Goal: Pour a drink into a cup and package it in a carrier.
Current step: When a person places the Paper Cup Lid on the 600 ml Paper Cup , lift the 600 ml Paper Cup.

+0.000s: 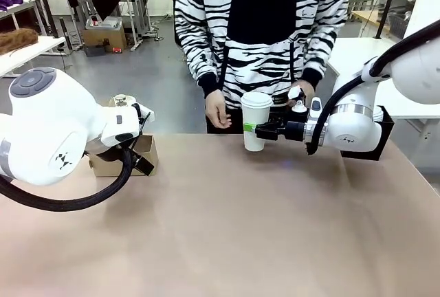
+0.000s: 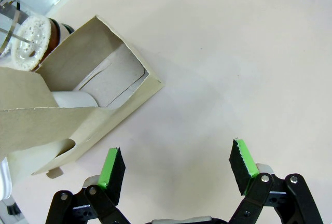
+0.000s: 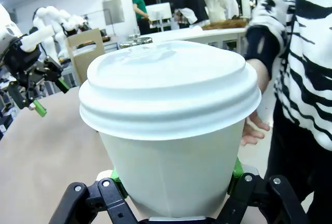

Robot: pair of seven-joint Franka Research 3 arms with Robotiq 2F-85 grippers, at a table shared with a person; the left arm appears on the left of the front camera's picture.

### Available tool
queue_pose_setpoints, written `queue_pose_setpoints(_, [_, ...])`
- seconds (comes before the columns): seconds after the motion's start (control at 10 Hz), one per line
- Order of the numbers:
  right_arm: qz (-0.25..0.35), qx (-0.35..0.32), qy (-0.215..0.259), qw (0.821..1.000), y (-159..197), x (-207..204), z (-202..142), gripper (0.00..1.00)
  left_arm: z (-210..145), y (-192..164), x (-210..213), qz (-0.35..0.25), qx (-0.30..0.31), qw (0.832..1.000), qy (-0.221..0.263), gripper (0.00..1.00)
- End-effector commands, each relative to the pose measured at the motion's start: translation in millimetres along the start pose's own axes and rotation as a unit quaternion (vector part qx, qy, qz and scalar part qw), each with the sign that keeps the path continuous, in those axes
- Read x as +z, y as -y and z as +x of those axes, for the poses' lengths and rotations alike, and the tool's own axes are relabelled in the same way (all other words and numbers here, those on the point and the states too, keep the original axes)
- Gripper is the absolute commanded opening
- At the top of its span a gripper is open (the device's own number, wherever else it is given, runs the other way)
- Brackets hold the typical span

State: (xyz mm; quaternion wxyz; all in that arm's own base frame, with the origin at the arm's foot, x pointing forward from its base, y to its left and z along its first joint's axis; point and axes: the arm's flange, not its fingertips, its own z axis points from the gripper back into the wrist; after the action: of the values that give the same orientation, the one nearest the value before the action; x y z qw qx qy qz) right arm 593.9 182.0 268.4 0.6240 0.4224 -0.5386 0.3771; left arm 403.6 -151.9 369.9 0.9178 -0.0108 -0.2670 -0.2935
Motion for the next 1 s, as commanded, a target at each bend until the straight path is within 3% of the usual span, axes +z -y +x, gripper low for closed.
queue_pose_setpoints(0.0, [-0.001,-0.004,-0.005,1.000,-0.8,-1.5,4.2,0.81,0.0,-0.1,0.5,-0.001,0.000,1.000,0.001,1.00])
queue_pose_setpoints(0.9, [-0.001,-0.004,-0.005,1.000,-0.8,-1.5,4.2,0.81,0.0,-0.1,0.5,-0.001,0.000,1.000,0.001,1.00])
